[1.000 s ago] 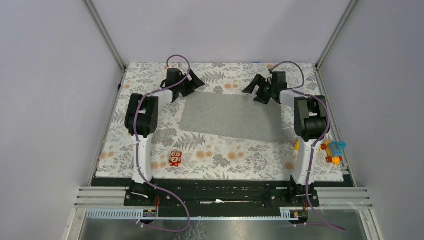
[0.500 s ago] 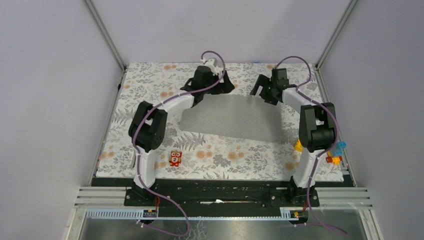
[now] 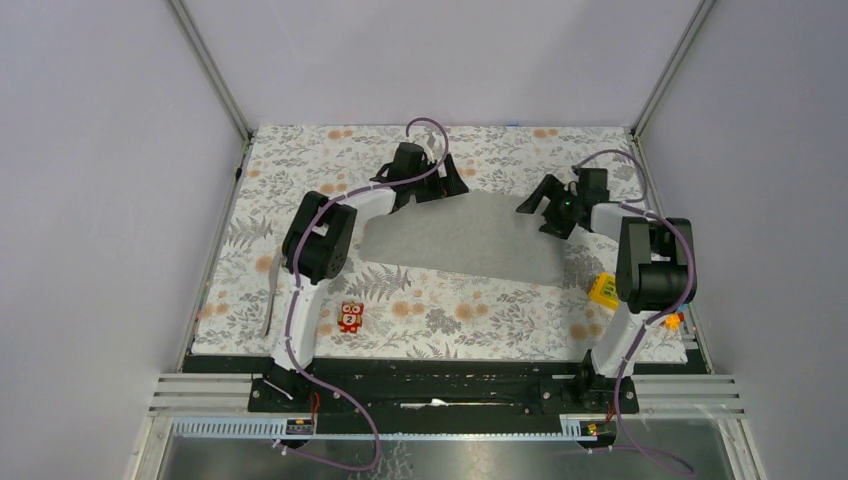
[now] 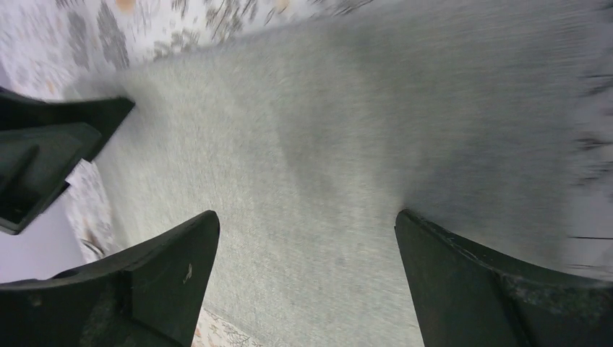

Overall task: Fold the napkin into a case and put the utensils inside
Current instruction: Smooth out the rectangle-folded napkin at the center of the board.

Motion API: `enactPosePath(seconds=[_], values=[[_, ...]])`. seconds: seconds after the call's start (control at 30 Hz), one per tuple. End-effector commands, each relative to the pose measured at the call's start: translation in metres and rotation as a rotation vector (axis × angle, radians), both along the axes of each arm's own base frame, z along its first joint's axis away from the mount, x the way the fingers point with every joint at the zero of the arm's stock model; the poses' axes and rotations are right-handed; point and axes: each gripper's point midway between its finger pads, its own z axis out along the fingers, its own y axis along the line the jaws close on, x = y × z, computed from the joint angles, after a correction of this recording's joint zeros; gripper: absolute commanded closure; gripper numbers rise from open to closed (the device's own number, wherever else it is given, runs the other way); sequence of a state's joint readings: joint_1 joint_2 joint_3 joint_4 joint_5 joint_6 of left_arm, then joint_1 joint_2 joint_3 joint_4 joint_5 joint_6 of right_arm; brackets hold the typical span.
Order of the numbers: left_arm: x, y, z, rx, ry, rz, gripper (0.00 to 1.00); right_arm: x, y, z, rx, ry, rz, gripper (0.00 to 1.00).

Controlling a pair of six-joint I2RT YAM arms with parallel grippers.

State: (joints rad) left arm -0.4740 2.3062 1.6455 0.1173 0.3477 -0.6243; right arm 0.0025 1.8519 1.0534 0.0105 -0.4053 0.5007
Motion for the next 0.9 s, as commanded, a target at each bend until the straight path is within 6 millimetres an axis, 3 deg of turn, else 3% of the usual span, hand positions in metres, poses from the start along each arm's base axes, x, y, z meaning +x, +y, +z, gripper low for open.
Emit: enactPosePath(seconds=[0.0,0.07,0.2,0.27,0.43,0.6,0.77,0.87], values=[[0.010,0.029,-0.017,0.060,0.056,0.066,0.05,-0.004,-0.035,-0.007,0.059,0.009,-0.103,0.00],[0.010,0.031,-0.006,0.028,0.032,0.051,0.05,-0.003,-0.035,0.000,0.047,-0.008,-0.096,0.00],[-0.004,0.010,0.037,-0.073,-0.075,-0.075,0.05,-0.002,-0.024,0.017,0.039,-0.040,-0.062,0.00],[-0.010,0.009,0.049,-0.094,-0.097,-0.098,0.04,-0.005,-0.015,0.023,0.029,-0.052,-0.042,0.00],[-0.017,0.026,0.068,-0.097,-0.108,-0.074,0.04,-0.022,0.001,0.025,0.031,-0.045,0.004,0.00],[-0.034,0.055,0.093,-0.086,-0.107,0.001,0.03,-0.051,0.012,0.021,0.019,-0.017,0.041,0.00],[-0.075,0.080,0.078,-0.046,-0.013,0.062,0.02,-0.085,0.010,0.014,0.019,0.038,0.018,0.00],[-0.106,0.088,0.082,-0.077,0.004,0.056,0.02,-0.103,0.006,0.000,0.007,0.095,-0.022,0.00]])
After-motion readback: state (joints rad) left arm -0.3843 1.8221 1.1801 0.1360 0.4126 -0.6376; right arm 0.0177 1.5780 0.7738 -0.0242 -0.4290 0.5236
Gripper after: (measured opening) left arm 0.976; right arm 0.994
